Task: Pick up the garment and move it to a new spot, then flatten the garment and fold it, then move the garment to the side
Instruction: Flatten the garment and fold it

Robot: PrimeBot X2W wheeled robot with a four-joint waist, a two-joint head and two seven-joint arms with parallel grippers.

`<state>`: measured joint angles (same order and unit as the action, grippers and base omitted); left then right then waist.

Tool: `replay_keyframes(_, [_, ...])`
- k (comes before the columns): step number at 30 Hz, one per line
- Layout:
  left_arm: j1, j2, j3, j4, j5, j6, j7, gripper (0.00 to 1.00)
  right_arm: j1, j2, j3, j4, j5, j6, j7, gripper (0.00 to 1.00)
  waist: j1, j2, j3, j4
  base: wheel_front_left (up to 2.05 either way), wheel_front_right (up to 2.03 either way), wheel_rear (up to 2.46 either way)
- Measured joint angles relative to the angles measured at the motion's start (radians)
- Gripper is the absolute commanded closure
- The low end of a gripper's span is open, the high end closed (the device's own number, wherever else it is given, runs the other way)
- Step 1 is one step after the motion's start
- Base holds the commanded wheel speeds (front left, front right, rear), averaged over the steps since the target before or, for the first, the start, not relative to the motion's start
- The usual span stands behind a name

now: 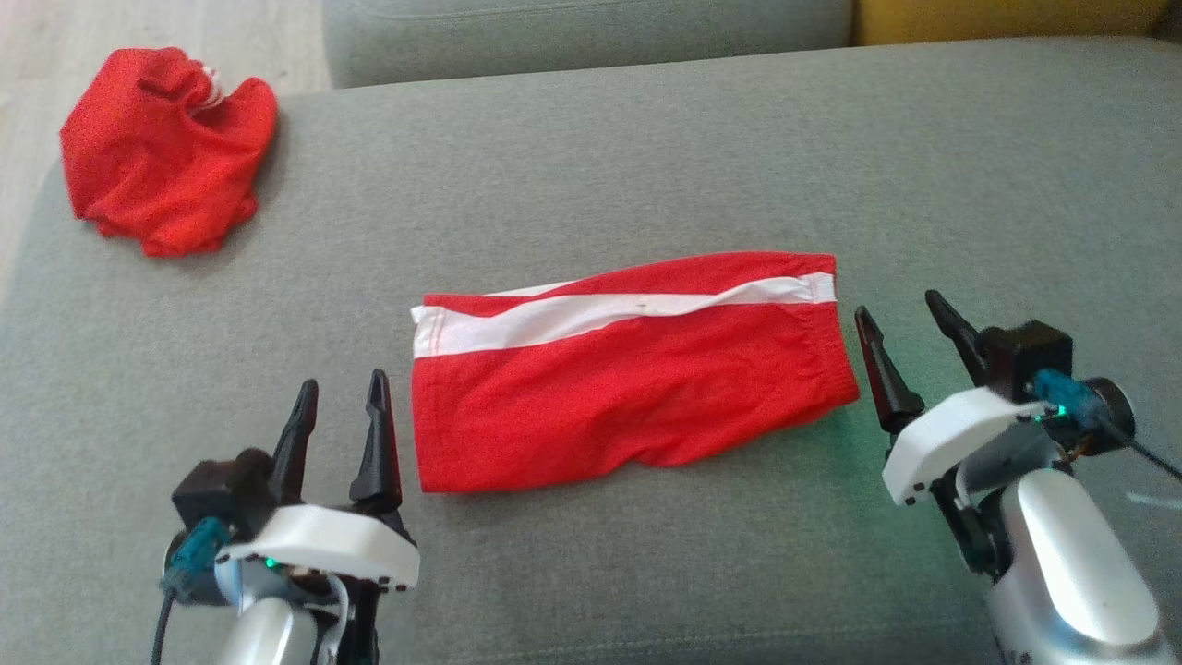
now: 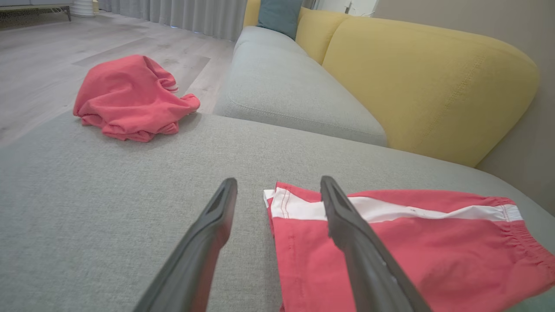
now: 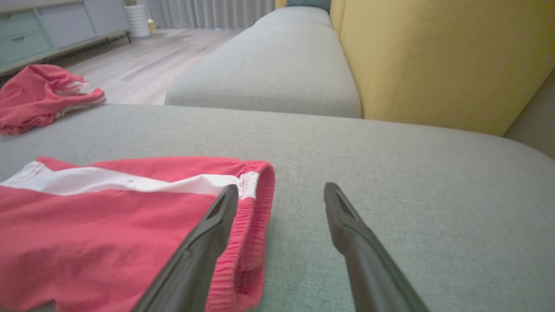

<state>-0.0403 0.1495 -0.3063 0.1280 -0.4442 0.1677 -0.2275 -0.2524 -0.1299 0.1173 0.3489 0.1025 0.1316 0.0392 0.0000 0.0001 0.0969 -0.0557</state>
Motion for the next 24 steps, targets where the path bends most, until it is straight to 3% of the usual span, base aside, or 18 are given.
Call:
replay_keyframes(11, [0.015, -0.003, -0.001, -0.022, 0.003, 0.009, -0.012, 0.00, -0.144, -0.102, 0.135, 0.199, 0.230, 0.000, 0.263, 0.00, 0.0000, 0.0000, 0.046, 0.063, 0.00, 0.00, 0.00])
replay_keyframes(20, [-0.010, -0.003, -0.002, -0.004, 0.003, 0.008, -0.012, 0.00, -0.229, -0.141, 0.219, 0.291, 0.446, 0.000, 0.439, 0.00, 0.0000, 0.0000, 0.083, 0.099, 0.00, 0.00, 0.00])
replay_keyframes(21, [-0.011, -0.003, -0.002, -0.003, 0.003, 0.008, -0.012, 0.00, -0.238, -0.144, 0.228, 0.293, 0.464, 0.000, 0.452, 0.05, 0.0000, 0.0000, 0.084, 0.100, 0.00, 0.00, 0.00])
replay_keyframes(24, [-0.011, -0.004, -0.001, 0.001, 0.003, 0.008, -0.013, 0.00, -0.255, -0.161, 0.261, 0.299, 0.519, 0.000, 0.473, 0.67, 0.0000, 0.0000, 0.088, 0.096, 0.00, 0.00, 0.00])
